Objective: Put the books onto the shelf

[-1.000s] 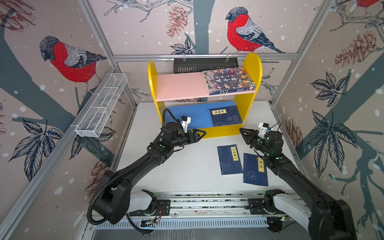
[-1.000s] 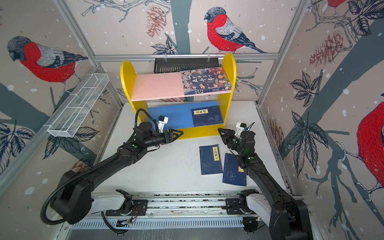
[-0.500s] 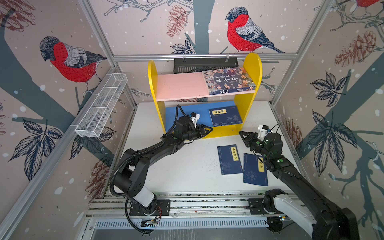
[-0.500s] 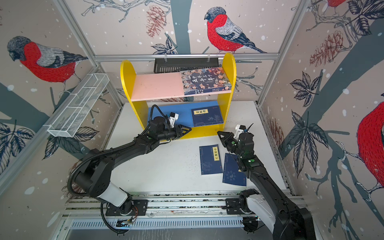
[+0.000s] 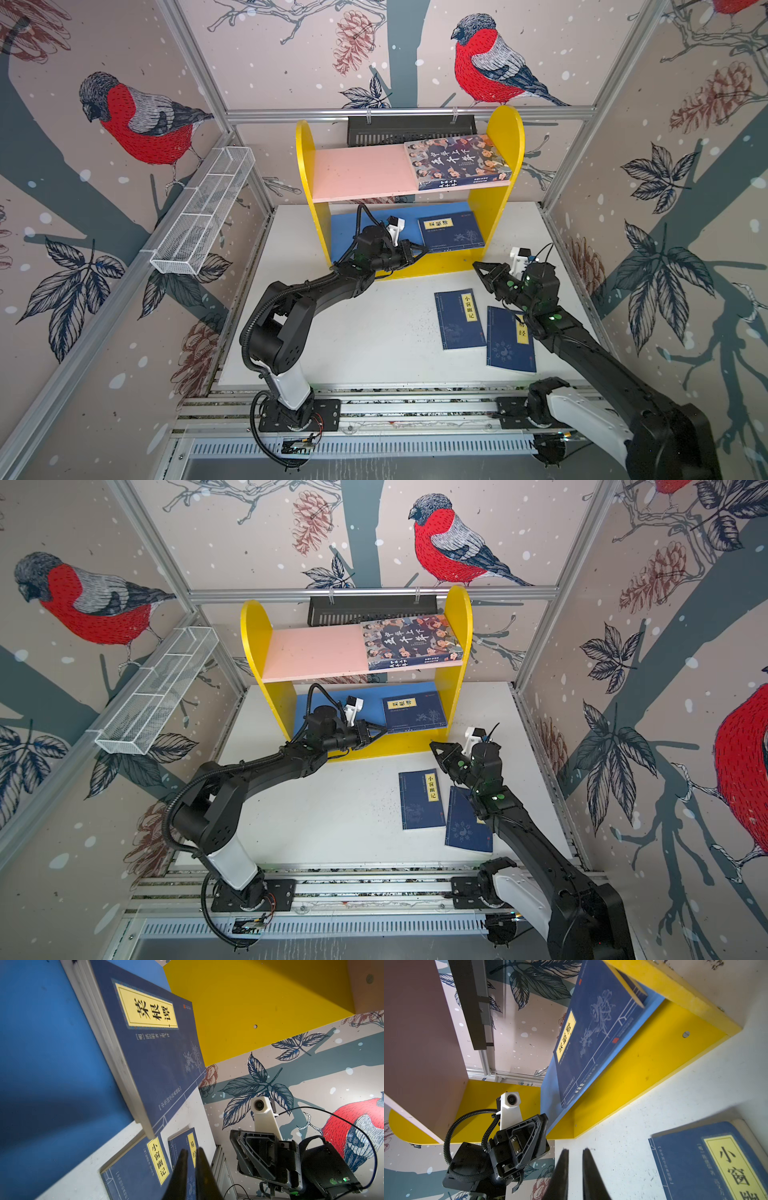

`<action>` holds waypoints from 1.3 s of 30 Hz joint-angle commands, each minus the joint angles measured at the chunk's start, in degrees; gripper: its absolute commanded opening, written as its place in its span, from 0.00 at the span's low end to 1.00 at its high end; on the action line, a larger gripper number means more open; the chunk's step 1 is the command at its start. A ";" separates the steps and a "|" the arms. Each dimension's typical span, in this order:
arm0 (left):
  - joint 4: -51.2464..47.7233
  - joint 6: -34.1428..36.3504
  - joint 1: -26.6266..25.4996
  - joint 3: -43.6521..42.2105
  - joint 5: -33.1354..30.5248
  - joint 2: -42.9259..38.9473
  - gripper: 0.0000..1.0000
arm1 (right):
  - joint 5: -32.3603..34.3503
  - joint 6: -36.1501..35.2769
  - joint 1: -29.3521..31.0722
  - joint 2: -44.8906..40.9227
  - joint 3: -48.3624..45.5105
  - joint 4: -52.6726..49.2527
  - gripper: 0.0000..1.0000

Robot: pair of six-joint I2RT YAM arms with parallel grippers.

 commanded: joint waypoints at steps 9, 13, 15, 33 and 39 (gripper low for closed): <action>-0.17 1.81 1.00 1.92 0.87 2.68 0.05 | -0.37 -1.23 -1.16 5.63 1.98 5.34 0.16; 0.82 0.75 1.35 2.30 1.01 3.68 0.04 | -1.24 -1.32 -1.82 8.63 3.06 7.16 0.16; 1.02 0.72 1.44 2.60 1.04 3.99 0.04 | -1.61 -1.32 -2.07 10.07 3.57 8.04 0.16; 2.97 -2.07 1.61 5.36 3.04 7.77 0.03 | -4.12 -1.49 -3.76 18.78 6.08 12.43 0.15; 3.35 -2.15 2.00 6.11 3.75 8.47 0.03 | -4.52 -1.40 -4.07 21.14 6.86 13.34 0.14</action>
